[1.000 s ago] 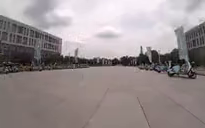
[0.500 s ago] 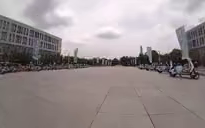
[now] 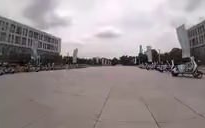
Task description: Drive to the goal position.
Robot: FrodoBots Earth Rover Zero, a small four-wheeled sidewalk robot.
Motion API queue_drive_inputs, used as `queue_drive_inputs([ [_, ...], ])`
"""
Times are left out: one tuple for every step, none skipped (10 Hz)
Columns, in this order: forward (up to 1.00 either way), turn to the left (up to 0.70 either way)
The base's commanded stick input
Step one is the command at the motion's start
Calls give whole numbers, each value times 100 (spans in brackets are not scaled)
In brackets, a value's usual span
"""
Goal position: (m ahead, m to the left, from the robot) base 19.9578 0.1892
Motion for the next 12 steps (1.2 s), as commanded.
queue_drive_inputs([
  [45,0],
  [45,0],
  [45,0],
  [45,0],
  [45,0],
  [45,0],
  [45,0],
  [45,0],
  [45,0],
  [45,0],
  [45,0],
  [45,0],
])
